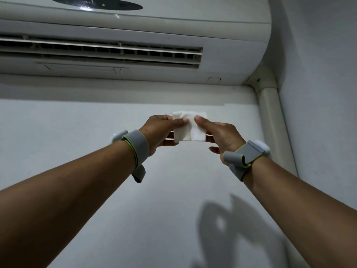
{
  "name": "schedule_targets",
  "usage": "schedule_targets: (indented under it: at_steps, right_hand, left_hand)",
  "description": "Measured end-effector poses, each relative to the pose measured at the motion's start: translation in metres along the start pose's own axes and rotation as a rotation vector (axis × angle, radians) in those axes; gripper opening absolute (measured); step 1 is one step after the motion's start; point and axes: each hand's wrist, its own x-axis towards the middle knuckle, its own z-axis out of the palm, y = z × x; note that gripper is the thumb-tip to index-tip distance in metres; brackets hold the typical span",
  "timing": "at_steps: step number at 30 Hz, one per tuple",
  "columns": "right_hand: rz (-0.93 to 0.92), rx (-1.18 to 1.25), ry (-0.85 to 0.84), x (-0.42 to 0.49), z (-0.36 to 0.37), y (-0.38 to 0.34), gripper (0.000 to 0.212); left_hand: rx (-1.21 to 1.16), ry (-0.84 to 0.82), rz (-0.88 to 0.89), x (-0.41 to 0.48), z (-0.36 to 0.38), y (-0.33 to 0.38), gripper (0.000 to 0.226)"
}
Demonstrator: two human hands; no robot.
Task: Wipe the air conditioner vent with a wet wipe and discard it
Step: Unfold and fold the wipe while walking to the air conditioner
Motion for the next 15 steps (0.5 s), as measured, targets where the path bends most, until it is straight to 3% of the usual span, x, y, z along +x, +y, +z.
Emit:
schedule_targets:
  at_steps: [8,15]
  right_hand:
    - [-0.132,0.084,0.067,0.033,-0.006,0.003,0.015]
    - [-0.133,0.213,-0.061,0.073,0.004,0.005,0.019]
  left_hand:
    - [-0.004,0.005,0.074,0.022,0.009,0.003,0.037]
    - [-0.018,-0.104,0.105,0.057,-0.014,0.004,0.022]
